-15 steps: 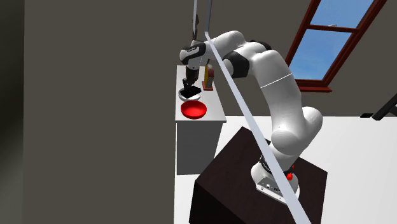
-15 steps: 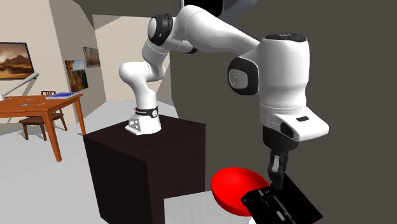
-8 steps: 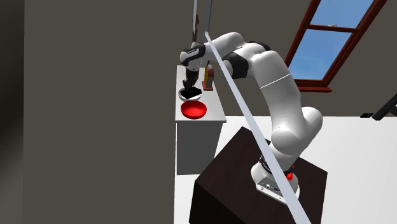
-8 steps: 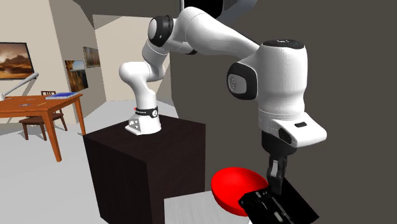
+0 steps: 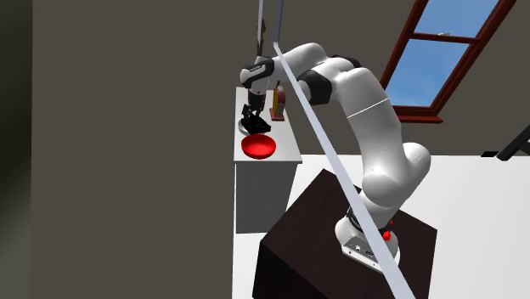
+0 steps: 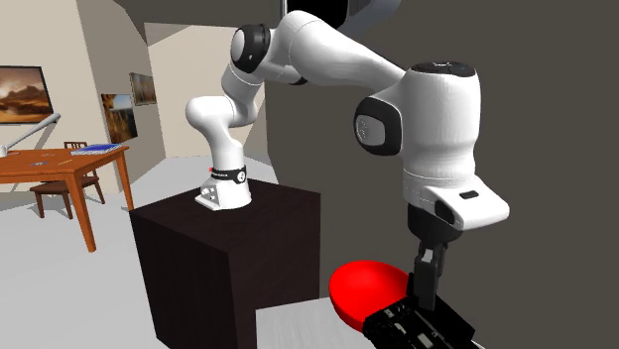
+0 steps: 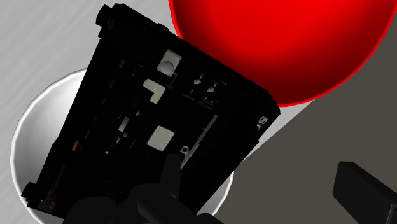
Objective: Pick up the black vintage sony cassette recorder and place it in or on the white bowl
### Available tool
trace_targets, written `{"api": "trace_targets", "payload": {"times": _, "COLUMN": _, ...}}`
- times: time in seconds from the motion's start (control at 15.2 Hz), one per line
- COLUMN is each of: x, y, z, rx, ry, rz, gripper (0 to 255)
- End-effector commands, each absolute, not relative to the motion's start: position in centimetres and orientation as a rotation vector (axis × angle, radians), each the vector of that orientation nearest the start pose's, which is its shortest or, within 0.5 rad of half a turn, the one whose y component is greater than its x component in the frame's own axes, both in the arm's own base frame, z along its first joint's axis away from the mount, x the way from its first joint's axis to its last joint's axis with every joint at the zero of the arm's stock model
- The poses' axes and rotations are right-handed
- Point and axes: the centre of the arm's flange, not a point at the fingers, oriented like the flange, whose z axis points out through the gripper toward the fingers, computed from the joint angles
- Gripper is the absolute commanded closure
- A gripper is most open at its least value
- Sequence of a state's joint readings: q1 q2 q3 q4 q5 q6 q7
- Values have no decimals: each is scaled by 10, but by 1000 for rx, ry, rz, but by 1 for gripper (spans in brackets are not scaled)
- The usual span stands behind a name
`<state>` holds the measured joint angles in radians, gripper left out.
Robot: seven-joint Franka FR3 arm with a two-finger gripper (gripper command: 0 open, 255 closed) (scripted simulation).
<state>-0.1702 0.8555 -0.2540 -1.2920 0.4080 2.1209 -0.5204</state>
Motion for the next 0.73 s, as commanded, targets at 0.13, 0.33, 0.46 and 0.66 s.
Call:
{"api": "trace_targets", "payload": {"times": 0.13, "x": 702, "y": -254, "z": 285, "rx": -3001, "ry": 50, "rz": -112, "gripper": 0}}
{"api": "trace_targets", "payload": {"times": 0.33, "x": 702, "y": -254, "z": 285, "rx": -3001, "ry": 50, "rz": -112, "gripper": 0}}
{"api": "trace_targets", "payload": {"times": 0.46, "x": 702, "y": -254, "z": 285, "rx": -3001, "ry": 50, "rz": -112, "gripper": 0}}
{"api": "trace_targets", "payload": {"times": 0.66, "x": 702, "y": -254, "z": 285, "rx": -3001, "ry": 50, "rz": -112, "gripper": 0}}
